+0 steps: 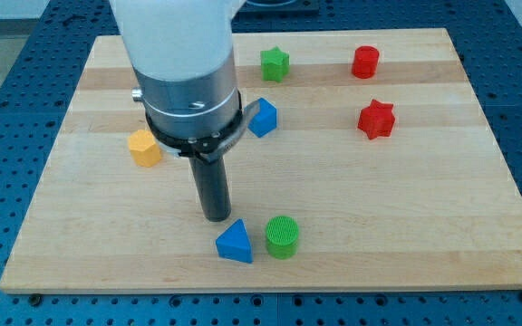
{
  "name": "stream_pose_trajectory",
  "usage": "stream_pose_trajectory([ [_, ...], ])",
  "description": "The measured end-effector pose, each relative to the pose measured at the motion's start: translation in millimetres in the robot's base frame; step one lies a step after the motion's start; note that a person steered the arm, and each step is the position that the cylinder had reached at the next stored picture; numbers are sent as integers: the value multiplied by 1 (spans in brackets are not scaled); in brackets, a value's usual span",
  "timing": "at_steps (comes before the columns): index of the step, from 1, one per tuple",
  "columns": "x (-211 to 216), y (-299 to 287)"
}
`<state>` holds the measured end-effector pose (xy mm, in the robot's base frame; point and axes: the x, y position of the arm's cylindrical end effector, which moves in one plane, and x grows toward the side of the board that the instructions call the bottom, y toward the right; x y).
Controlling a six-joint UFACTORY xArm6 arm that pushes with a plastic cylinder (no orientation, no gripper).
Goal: Push red star towards the bottom center
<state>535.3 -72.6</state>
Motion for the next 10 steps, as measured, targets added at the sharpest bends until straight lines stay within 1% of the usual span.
stream_pose_trajectory([
  [1,6,-4],
  [2,0,22],
  [4,-10,191],
  [5,-46,263],
  [6,-82,299],
  [7,-132,301],
  [8,-159,275],
  [9,-159,215],
  [10,-143,163],
])
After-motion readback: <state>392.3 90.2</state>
